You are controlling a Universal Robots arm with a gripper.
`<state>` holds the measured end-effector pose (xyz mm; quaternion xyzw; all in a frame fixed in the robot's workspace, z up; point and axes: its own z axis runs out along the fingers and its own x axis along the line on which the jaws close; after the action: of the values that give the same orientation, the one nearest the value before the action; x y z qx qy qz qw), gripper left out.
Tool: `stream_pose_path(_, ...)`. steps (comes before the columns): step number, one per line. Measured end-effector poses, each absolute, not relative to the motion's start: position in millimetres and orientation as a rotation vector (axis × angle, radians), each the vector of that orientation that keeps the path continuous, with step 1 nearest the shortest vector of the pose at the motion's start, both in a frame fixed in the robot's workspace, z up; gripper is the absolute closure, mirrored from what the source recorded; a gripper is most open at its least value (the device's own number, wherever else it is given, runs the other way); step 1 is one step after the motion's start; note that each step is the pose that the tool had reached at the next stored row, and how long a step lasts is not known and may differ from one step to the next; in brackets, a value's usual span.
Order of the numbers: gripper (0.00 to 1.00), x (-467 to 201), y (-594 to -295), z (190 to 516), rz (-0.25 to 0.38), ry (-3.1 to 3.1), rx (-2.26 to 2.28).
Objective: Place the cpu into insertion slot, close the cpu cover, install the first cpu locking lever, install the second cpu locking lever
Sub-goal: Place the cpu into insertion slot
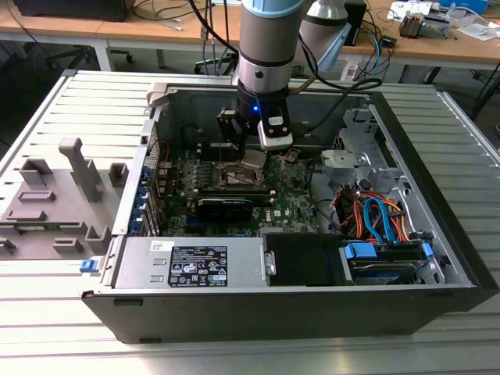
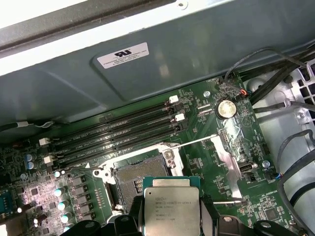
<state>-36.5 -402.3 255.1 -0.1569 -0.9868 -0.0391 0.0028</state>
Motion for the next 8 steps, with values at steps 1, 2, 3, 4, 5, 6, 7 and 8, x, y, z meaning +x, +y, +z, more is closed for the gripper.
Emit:
stream_pose_path(1, 0.45, -36.6, -402.3, 255.2, -0.122, -3.094, -0.494)
stream_pose_path(2, 0.45, -36.5, -402.3, 255.1, -0.123, -3.094, -0.495)
stream_pose_path(3, 0.45, -36.6, -402.3, 255.1, -0.123, -3.094, -0.496)
stream_pose_path(4, 0.45, -36.5, -402.3, 255.1, -0.123, -3.094, -0.497)
stream_pose_path(5, 0.45, -36.5, -402.3, 255.1, -0.123, -3.094, -0.498)
stream_pose_path(6, 0.45, -36.5, -402.3, 255.1, -0.123, -3.094, -0.499)
stream_pose_path(7, 0.45, -36.5, -402.3, 255.1, -0.123, -3.094, -0.5)
stream_pose_path(8, 0.45, -36.5, -402.3, 255.1, -0.123, -3.093, -0.501)
